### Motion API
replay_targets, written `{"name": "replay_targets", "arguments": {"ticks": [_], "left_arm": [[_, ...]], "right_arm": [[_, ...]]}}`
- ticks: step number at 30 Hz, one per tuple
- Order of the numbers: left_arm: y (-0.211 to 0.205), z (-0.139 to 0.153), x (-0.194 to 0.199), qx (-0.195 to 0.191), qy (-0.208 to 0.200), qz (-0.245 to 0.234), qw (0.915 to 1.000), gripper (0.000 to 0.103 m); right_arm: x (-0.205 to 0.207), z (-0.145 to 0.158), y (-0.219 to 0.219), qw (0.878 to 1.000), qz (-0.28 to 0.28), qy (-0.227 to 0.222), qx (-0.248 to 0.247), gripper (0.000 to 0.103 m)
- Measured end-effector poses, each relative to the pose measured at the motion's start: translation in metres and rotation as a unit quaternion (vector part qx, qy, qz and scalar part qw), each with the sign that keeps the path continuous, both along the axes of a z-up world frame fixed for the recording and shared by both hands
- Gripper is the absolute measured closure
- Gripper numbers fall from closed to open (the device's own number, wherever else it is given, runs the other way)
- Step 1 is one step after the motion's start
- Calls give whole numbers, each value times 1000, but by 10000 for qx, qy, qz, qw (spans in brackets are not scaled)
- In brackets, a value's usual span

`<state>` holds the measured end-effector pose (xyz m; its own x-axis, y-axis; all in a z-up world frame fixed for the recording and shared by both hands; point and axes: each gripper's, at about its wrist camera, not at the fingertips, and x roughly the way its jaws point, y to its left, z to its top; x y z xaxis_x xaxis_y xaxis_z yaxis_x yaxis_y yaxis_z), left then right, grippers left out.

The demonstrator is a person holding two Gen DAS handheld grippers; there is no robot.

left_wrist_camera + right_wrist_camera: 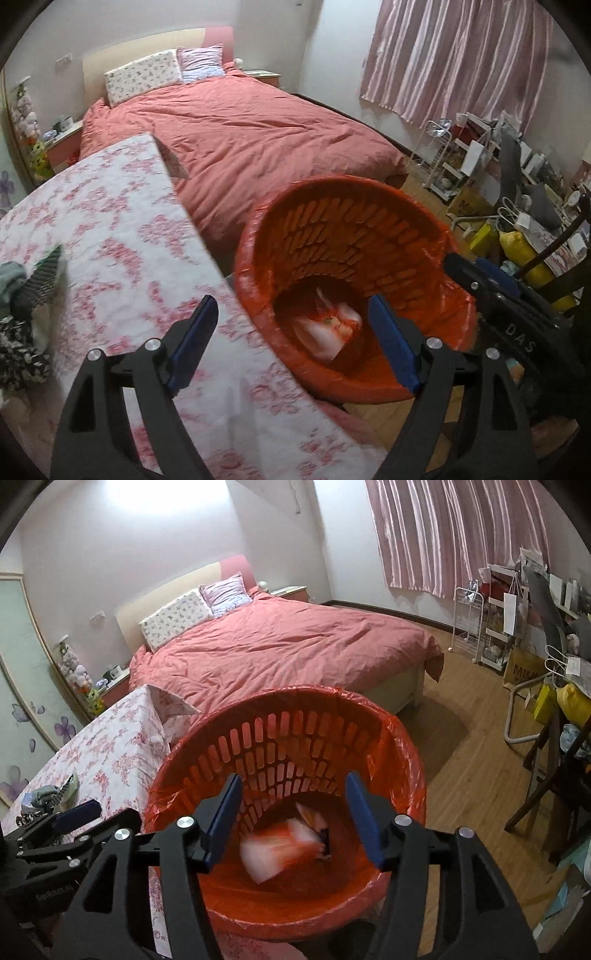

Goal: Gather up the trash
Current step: 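Carry cup and bag over the orange basket and open both tools to drop them, then grasp the white-and-yellow snack bags with the left tool while the right tool grasps the floral cloth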

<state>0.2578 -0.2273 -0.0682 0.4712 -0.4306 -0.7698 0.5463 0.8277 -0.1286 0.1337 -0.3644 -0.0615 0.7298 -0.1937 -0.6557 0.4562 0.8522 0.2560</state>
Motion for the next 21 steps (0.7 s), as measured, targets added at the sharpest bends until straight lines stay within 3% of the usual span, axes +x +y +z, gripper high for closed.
{"name": "replay_targets", "arguments": {"ticks": [8, 21], "left_arm": [[51, 17, -11, 67, -242, 426, 9988, 17], [162, 47, -38, 182, -636, 1314, 9891, 17]], "right_arm": [[2, 13, 23, 9998, 174, -23, -104, 35], [8, 28, 111, 9945, 1020, -19, -233, 35]]}}
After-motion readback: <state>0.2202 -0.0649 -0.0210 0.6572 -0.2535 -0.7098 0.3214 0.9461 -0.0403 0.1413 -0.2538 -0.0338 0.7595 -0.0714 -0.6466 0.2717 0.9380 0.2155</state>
